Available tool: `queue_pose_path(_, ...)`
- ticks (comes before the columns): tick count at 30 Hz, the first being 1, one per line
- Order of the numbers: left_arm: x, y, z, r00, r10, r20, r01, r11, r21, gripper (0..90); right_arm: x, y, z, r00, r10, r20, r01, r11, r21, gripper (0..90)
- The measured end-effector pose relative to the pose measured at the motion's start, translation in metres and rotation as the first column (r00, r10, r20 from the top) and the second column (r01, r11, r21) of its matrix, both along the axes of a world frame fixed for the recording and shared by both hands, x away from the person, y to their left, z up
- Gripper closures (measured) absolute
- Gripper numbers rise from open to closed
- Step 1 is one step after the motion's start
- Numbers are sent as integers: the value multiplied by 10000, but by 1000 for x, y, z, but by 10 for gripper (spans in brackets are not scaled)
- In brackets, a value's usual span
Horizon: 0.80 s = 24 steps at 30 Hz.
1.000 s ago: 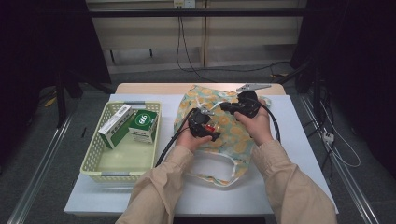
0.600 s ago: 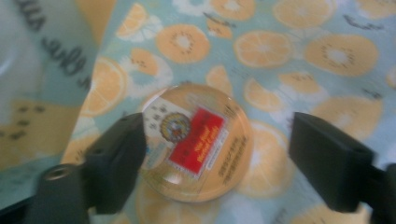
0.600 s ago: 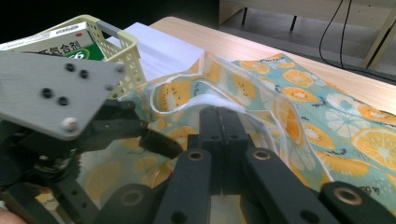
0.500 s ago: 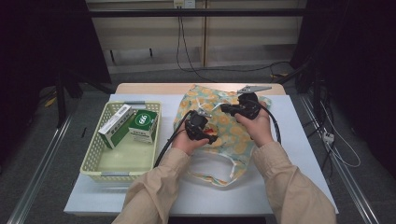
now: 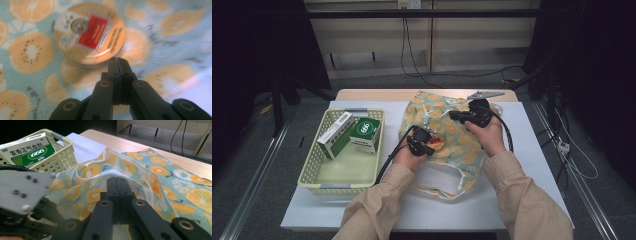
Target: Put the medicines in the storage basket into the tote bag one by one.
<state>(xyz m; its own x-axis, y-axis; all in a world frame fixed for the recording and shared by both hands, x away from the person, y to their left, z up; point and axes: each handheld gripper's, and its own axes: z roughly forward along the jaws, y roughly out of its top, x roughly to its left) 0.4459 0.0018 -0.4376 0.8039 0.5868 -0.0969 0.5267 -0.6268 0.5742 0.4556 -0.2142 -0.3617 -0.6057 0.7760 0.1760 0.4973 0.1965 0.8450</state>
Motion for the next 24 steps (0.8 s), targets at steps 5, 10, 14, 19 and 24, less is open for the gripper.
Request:
queue_pose_path(5, 16, -1, -10, 9966, 765, 302, -740, 9943, -774, 883, 0, -1, 1, 10000, -7, -34, 7, 10000, 75, 900)
queue_pose_path(10, 29, -5, -14, 9908, 1207, 607, -1129, 9865, -1189, 900, 0, 0, -1, 9999, 52, -88, -52, 10000, 5, 900)
queue_pose_path(14, 32, -4, -15, 9896, 1342, 524, -1249, 9805, -1519, 900, 0, 0, -1, 9999, 57, -97, -57, 10000, -44, 900)
queue_pose_path(19, 28, -4, -9, 9908, 1292, 401, -1208, 9783, -1683, 899, -1, -1, -3, 9999, 39, -126, -39, 10000, -36, 900)
queue_pose_path(24, 19, -2, 5, 9947, 951, 386, -873, 9818, -1689, 751, -2, 3, -2, 9999, 114, -114, -115, 9999, -57, 900)
